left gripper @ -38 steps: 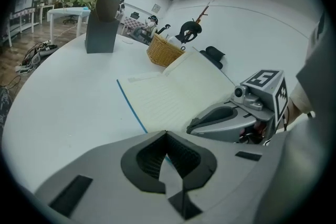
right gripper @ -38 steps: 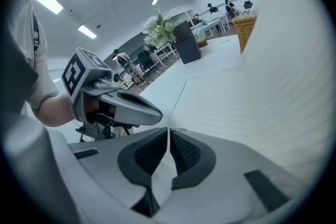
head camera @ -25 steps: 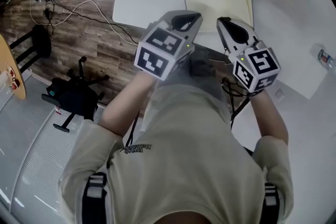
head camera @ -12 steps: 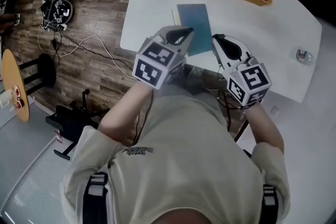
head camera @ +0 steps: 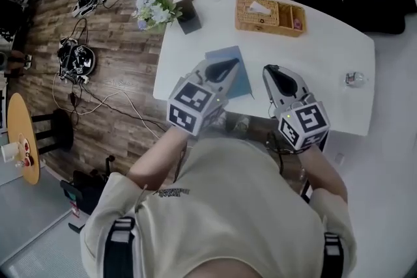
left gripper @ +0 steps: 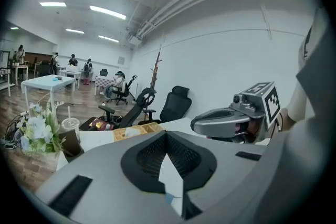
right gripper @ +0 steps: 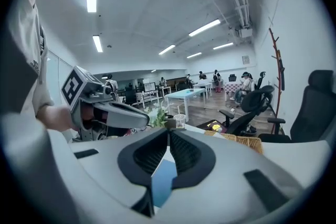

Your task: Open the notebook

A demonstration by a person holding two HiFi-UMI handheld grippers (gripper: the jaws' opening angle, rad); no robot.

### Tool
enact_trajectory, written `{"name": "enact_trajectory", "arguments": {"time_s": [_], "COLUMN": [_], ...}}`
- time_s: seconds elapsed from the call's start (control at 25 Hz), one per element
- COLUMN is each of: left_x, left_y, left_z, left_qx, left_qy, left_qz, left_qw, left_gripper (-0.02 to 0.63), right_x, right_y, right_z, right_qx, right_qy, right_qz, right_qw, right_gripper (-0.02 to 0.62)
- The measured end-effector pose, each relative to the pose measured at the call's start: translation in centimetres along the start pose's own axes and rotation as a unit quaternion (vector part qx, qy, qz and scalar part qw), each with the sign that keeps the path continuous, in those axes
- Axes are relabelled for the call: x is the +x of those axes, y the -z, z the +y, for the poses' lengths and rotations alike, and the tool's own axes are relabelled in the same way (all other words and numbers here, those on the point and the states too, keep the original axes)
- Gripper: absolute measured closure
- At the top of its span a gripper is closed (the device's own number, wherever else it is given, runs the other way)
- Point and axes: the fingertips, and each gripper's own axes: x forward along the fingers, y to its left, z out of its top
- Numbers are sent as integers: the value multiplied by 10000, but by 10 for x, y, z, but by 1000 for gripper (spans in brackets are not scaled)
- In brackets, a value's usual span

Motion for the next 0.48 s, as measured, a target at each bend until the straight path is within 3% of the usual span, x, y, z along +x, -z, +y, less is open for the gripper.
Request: {"name": "enact_trajectory", "arguments": {"time_s": [0.48], "left_x": [-30], "left_y": [-89], "left_z": [-50], "left_qx": [612], "left_qy": [33], "left_qz": [-1210], "left_qw": [9908], "left_gripper": [606], "right_x": [-82], "right_y": [-81], "right_z": [-14], "right_qx": [-584], "right_qy": [825], "right_qz": [-1058], "right_qw": [9892], "right_gripper": [578]}}
